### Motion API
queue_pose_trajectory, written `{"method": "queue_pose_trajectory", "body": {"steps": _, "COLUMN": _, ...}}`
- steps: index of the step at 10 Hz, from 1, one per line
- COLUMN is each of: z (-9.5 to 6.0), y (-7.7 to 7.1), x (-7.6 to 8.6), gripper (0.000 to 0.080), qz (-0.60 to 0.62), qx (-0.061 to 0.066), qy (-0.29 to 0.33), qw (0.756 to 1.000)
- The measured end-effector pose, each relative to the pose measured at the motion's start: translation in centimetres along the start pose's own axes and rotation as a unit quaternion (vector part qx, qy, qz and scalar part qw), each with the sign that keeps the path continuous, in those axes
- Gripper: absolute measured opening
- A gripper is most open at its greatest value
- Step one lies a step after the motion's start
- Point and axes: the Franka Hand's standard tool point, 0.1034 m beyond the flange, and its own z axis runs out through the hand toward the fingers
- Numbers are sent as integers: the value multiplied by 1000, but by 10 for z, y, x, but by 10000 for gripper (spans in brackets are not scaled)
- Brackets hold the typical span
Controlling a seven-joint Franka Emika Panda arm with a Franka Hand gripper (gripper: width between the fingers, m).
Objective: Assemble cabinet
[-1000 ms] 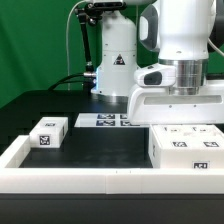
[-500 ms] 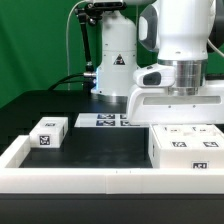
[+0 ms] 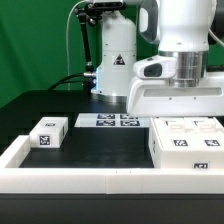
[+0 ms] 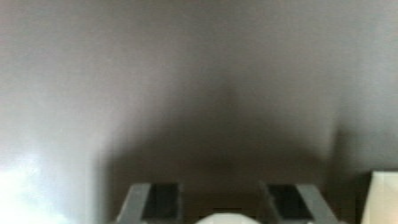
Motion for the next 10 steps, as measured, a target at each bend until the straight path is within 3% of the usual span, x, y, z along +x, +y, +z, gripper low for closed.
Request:
{"method": "queue_pose_trajectory", "body": {"steps": 2, "z": -18, "y": -1, "x": 3, "gripper": 201, "qz": 3, "qx": 0, "qy": -8, "qw": 1000}}
{"method": "queue_pose_trajectory", "body": {"steps": 6, "z": -8, "y": -1, "x": -2, "gripper": 194, "qz": 3, "qx": 0, "qy": -7, "qw": 1000}}
{"method": "queue_pose_trajectory", "body": {"steps": 9, "z": -30, "y": -1, "x": 0, "gripper": 187, "qz": 3, "qx": 0, "qy": -15, "qw": 1000}}
{"method": "queue_pose_trajectory", "body": {"steps": 10, "z": -46, "y": -1, "x": 4, "gripper": 181, "qz": 3, "qx": -1, "qy": -22, "qw": 1000}}
